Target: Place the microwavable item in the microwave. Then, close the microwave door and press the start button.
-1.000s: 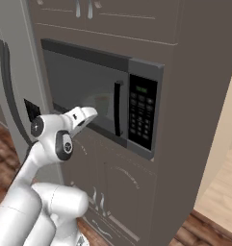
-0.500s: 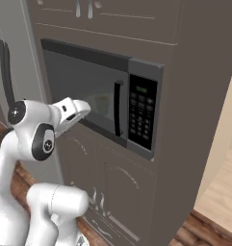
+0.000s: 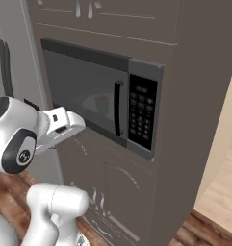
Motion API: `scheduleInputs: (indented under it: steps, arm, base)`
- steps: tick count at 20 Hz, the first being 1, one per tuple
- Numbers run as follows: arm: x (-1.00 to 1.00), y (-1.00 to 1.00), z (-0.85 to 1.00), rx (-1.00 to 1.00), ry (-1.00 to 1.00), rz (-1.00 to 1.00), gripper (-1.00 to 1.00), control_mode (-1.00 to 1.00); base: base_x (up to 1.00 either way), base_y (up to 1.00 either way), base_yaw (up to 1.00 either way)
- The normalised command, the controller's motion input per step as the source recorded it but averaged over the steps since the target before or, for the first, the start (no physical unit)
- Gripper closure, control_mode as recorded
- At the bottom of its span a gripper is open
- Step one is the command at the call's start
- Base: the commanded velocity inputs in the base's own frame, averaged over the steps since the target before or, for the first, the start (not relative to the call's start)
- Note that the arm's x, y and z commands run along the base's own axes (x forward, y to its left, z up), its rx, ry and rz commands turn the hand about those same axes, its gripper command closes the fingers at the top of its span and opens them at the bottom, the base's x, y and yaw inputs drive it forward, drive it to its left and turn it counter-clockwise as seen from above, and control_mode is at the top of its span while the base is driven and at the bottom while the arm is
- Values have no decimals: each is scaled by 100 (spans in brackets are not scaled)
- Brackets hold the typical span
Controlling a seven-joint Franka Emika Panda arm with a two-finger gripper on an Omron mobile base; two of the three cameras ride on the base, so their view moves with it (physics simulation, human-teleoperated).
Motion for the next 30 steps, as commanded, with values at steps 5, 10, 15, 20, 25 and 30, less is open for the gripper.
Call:
scheduleInputs:
  steps: [5,10,15,20,25,30]
  arm:
    - [-94,-77,-26,17,-23,0,-100,-100]
    - [-40,-72,-4,19,-28,2,-100,-100]
    - [15,-23,0,14,-37,6,-100,-100]
    - [32,-12,-2,7,-42,1,-100,-100]
    - [29,-4,-21,1,-40,2,-100,-100]
    - [32,0,-64,0,-11,5,-100,-100]
  base:
    - [0,0,0]
    - [0,0,0]
    - [0,0,0]
    - [0,0,0]
    - [0,0,0]
    - [0,0,0]
